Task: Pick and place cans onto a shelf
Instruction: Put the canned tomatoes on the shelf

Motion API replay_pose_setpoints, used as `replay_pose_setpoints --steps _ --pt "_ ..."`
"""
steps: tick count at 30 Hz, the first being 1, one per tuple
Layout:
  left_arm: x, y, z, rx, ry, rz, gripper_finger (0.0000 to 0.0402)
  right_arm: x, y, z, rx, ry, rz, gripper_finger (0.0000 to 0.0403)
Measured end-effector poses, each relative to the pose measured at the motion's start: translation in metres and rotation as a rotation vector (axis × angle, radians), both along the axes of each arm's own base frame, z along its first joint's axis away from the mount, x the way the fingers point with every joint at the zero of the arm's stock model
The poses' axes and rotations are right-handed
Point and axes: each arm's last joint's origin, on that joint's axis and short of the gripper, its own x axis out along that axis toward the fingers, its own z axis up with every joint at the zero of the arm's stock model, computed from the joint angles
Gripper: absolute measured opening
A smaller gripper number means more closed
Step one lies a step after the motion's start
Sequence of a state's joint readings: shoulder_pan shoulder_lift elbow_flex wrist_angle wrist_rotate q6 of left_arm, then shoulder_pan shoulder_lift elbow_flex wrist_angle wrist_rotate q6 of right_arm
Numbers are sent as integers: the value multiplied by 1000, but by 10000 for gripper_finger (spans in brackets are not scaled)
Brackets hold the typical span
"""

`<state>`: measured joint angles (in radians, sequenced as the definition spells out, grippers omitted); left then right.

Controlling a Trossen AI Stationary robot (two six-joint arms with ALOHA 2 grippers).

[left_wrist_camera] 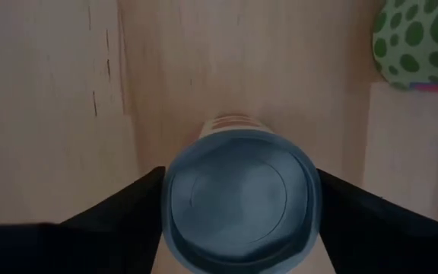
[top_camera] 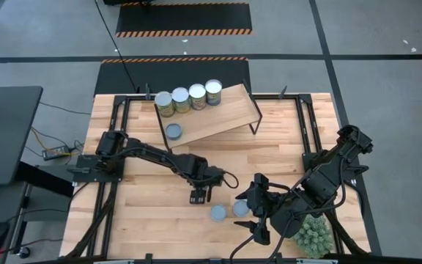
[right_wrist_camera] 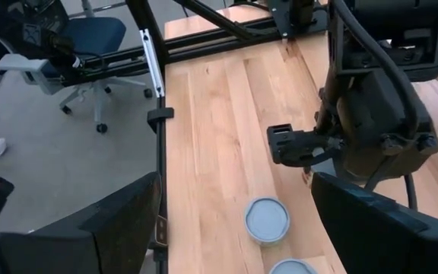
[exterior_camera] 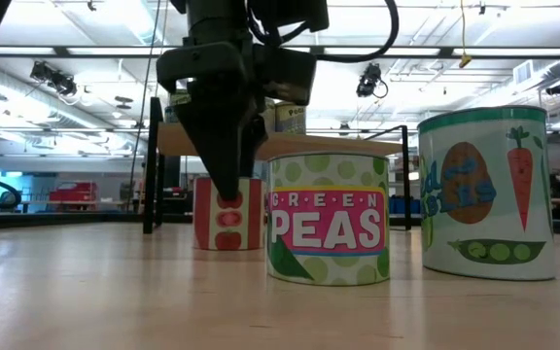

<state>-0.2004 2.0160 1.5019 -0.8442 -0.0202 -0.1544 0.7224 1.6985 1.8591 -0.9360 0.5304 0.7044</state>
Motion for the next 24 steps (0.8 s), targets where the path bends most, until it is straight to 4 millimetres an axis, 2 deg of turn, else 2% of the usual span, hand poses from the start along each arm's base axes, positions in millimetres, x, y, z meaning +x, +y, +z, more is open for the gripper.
replay_pose_setpoints --steps 3,6,10,14,18,24 --pt "-2 7 10 7 -9 47 288 0 0 0 -7 0 4 348" --pt "-3 22 33 -12 -48 139 288 1 -1 0 -15 -1 8 348" --pt "-1 46 58 -16 -17 278 288 2 -1 0 -20 -5 13 348" --pt "2 75 97 -47 -49 449 287 2 -1 1 -24 -12 19 348" --pt "-1 105 125 -50 -78 595 287 3 -1 2 -20 -19 21 348" --pt "-7 130 154 9 -120 628 287 3 -1 2 -19 -21 20 348"
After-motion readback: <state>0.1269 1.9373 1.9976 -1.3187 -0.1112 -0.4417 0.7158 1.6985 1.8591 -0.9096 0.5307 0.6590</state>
